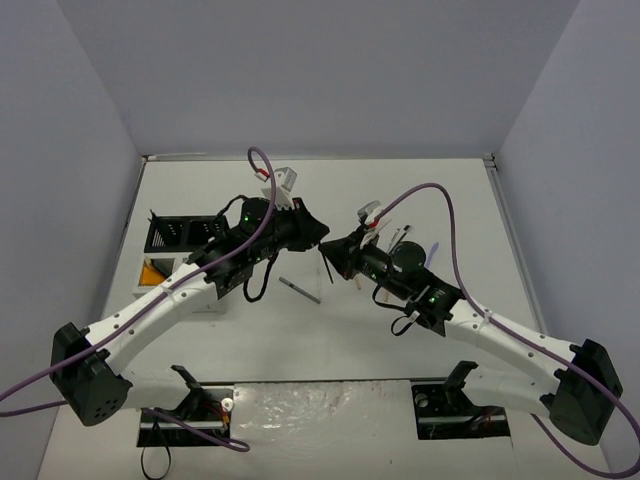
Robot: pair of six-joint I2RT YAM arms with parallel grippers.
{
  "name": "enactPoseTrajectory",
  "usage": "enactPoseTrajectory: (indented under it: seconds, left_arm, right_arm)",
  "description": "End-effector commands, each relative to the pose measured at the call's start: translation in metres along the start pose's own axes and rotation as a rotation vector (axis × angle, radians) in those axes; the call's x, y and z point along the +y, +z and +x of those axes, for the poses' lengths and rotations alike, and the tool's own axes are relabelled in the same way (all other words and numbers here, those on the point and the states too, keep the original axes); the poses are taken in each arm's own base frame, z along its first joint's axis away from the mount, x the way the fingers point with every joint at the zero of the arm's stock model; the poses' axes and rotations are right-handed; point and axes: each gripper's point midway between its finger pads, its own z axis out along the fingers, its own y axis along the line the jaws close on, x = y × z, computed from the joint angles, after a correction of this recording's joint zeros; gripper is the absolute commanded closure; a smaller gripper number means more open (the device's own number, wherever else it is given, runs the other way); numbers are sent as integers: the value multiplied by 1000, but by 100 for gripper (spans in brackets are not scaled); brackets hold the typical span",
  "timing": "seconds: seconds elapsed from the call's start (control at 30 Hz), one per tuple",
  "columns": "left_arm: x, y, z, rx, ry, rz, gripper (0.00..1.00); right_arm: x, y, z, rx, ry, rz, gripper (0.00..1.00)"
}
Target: Organize the makeup
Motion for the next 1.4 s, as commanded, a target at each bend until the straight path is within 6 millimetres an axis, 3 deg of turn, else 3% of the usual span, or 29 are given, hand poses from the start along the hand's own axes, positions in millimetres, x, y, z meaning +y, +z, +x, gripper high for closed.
enactPoseTrajectory:
  seconds: [0.0, 0.13, 0.27, 0.37, 0.47, 0.53, 0.63, 0.77, 0.97, 1.13, 1.23, 1.37]
  left_arm:
    - [-39, -5, -41, -132, 6, 106, 100]
    - [-37, -5, -39, -129, 15, 105, 100]
    - [-27, -9, -45, -150, 59, 42, 100]
    - [5, -21, -57, -180, 136, -125, 100]
    - [34, -38, -78, -235, 194, -264, 100]
    - [68, -58, -102, -286, 216, -389, 100]
    - [132, -97, -143, -370, 221, -600, 100]
    - [188, -145, -179, -467, 229, -819, 100]
    - [245, -190, -215, -612, 229, -1001, 100]
    - [293, -195, -225, -664, 193, -1051, 99]
    - [312, -200, -227, -709, 161, -1069, 96]
    - [332, -186, -214, -673, 137, -1044, 93]
  right_arm:
    - [11, 8, -46, -153, 5, -22, 100]
    - [9, 11, -45, -149, 10, -11, 91]
    - [-1, 13, -41, -132, 20, 46, 47]
    - [-15, 7, -38, -121, 21, 125, 22]
    - [-35, -2, -34, -98, 24, 240, 13]
    - [-55, -12, -29, -76, 18, 357, 7]
    - [-79, -27, -24, -54, 13, 500, 2]
    - [-97, -43, -17, -46, 14, 594, 0]
    - [-108, -52, -6, -27, 28, 626, 0]
    - [-118, -58, -4, -25, 49, 650, 0]
    - [-125, -63, -1, -19, 62, 671, 0]
    - [-132, -68, 2, -16, 76, 684, 0]
